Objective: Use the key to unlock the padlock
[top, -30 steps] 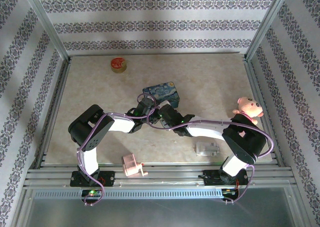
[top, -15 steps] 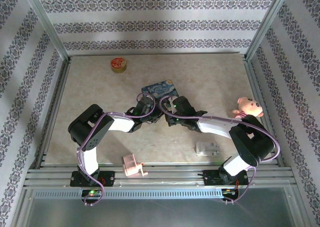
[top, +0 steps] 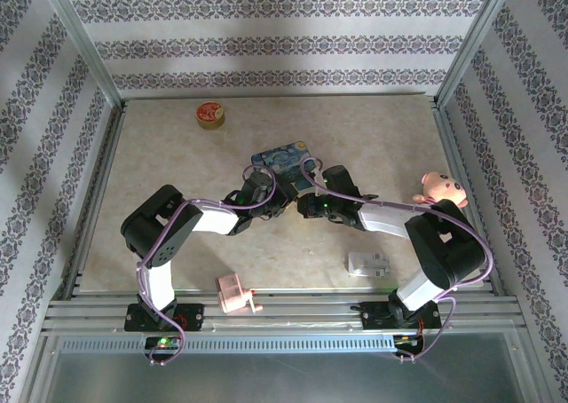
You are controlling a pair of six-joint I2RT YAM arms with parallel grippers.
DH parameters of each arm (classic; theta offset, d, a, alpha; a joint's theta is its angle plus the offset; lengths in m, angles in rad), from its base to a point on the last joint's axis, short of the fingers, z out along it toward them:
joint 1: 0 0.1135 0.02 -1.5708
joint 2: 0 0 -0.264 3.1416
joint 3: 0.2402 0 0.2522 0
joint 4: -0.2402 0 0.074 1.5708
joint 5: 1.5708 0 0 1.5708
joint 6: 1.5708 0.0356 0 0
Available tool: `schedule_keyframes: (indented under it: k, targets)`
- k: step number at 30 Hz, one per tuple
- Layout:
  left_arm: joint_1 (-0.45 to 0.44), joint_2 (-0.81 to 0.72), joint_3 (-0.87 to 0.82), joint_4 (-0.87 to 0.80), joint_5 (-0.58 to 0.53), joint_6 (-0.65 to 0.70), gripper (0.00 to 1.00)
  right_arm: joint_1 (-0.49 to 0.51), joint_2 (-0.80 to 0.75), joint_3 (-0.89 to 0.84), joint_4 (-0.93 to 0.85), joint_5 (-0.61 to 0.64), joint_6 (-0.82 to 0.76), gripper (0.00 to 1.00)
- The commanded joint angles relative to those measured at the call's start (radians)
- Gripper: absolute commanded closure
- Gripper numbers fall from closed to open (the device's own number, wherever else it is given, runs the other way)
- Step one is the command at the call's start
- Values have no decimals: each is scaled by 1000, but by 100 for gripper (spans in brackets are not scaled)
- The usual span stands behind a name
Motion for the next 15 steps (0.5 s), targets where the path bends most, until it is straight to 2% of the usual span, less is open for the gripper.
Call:
schedule_keyframes:
  k: [1,2,4,5,7,8,13,15]
  targets:
    - [-6,5,-30,-24,43,-14,63,-11,4,-8,87,29,21,100]
    - [-6,1,-33,-24,39,-14,54,-9,2,-8,79,37,18,100]
    - [-6,-3,-38,-20,31,-12,52,-4,3,-8,67,52,11,100]
    - [-6,-7,-43,-21,27,-12,44,-2,6,-6,65,56,8,100]
    - [-6,-13,-46,-21,20,-10,36,-1,13,-4,61,58,4,100]
    - [-6,-20,-50,-22,15,-8,28,-1,17,-3,61,58,3,99]
    - [-6,-60,-57,-50,-2,22,1,11,43,10,60,72,-8,91]
    - [-6,-79,-61,-64,-9,34,1,17,58,20,56,81,-15,90]
